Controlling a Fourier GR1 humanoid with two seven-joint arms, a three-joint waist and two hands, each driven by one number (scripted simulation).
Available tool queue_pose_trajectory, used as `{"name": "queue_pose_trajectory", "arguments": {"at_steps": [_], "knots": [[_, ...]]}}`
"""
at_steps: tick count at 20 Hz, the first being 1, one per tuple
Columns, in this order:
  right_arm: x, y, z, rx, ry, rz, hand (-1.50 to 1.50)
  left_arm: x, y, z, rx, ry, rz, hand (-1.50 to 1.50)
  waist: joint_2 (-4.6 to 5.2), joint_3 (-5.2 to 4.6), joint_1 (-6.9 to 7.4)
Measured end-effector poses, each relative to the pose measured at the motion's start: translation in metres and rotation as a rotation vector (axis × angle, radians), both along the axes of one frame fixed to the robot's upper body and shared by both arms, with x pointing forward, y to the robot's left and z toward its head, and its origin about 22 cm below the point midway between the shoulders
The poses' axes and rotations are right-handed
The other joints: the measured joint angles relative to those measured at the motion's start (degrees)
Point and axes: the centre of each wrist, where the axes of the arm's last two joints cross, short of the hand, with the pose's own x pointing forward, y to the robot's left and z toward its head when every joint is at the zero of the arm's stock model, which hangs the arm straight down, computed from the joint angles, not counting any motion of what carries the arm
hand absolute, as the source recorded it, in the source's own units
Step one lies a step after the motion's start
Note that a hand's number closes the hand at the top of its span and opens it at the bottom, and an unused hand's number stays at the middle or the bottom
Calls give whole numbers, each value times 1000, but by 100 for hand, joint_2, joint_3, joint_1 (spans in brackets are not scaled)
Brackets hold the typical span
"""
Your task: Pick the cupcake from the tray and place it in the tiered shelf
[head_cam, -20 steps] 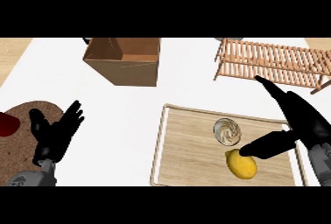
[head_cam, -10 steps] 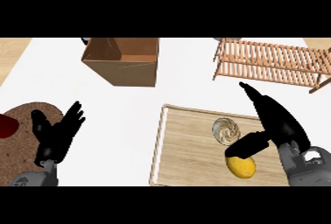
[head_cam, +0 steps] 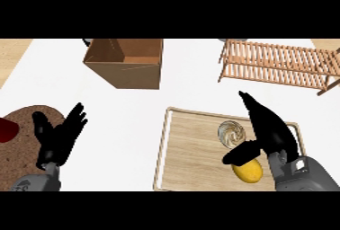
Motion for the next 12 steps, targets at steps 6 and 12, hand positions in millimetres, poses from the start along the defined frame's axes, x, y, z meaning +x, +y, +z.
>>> {"name": "queue_pose_trajectory", "arguments": {"at_steps": [6, 12], "knots": [[4, 11, -18, -44, 16, -20, -150, -2, -5, 2, 5, -3, -1, 0, 7, -9, 3], [8, 7, -37, -95, 23, -62, -150, -6, -1, 4, 3, 6, 5, 0, 15, -17, -1]]}}
